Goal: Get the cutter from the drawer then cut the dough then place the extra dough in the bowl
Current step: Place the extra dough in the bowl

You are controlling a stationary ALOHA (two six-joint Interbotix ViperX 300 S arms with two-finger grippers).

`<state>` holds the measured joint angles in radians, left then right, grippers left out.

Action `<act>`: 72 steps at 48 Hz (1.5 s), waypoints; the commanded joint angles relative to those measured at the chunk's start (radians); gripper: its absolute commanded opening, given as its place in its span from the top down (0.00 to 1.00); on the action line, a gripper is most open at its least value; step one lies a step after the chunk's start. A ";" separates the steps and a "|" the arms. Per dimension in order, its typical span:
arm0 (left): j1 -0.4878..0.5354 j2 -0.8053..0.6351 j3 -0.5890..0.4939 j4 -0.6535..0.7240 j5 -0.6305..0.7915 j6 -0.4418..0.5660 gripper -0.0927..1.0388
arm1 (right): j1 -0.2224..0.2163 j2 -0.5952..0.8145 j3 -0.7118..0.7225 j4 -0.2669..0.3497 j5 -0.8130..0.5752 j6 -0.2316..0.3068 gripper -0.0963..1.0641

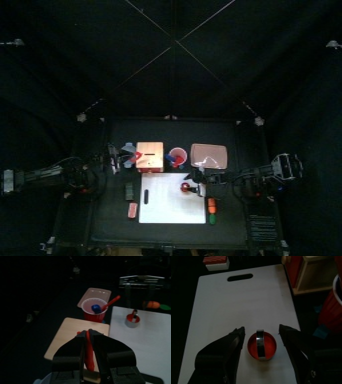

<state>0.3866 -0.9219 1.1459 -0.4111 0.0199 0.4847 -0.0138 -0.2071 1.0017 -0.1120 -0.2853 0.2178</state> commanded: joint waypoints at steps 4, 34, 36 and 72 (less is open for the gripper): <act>0.069 -0.021 -0.002 0.017 0.008 0.002 0.41 | -0.003 -0.014 -0.012 0.002 -0.003 0.000 0.14; 0.222 -0.063 0.130 -0.038 0.087 -0.012 0.36 | -0.005 -0.003 -0.017 0.008 0.011 0.000 0.14; 0.227 -0.060 0.132 -0.066 0.089 -0.015 0.33 | -0.005 0.000 -0.018 0.006 0.009 0.000 0.14; 0.233 -0.020 0.144 -0.118 0.052 -0.015 0.15 | 0.003 0.011 -0.041 0.005 0.011 0.000 0.14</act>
<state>0.6167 -0.9449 1.3039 -0.5292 0.0782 0.4679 -0.0123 -0.1810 0.9817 -0.1074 -0.2715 0.2178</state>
